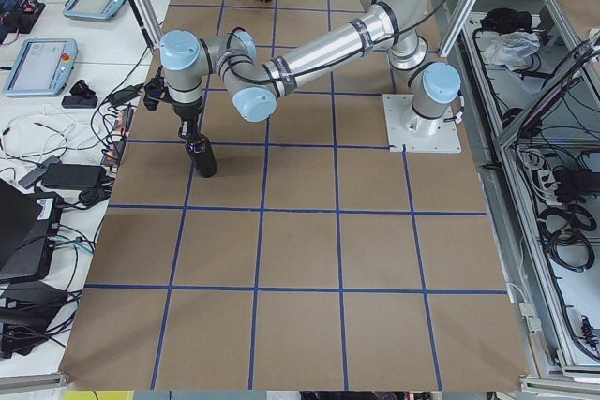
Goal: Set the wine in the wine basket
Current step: 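Close the left gripper on the bottle neck, then lift the bottle with the left gripper and set it upright mid-table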
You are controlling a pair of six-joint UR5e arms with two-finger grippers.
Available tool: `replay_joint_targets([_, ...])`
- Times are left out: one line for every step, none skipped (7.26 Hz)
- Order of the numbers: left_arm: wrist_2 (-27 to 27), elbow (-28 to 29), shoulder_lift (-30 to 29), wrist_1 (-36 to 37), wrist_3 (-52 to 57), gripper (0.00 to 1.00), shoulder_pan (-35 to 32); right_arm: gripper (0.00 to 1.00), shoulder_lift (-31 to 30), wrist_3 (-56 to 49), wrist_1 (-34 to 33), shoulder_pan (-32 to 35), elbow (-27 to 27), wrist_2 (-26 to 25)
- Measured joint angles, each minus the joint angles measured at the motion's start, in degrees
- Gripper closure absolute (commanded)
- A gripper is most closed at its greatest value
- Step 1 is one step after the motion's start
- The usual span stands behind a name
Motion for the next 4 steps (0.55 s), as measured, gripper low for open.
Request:
replay_joint_targets([-0.18,-0.03,0.53,-0.8,-0.03,1.0,-0.07,0.0,0.0,0.0,0.0,0.01,0.0,0.0])
replay_joint_targets([-0.32,-0.12,1.24,-2.0,-0.26,1.0,-0.45,0.0,0.0,-0.01,0.0,0.01,0.0,0.0])
replay_joint_targets([-0.33,-0.61,2.34,-3.05,-1.52,1.0,-1.53,0.0,0.0,-0.03,0.0,0.0,0.0,0.0])
replay_joint_targets([-0.26,-2.02,4.16,-3.62,-4.44,1.0,-3.76,0.0,0.0,-0.02,0.0,-0.01,0.0,0.0])
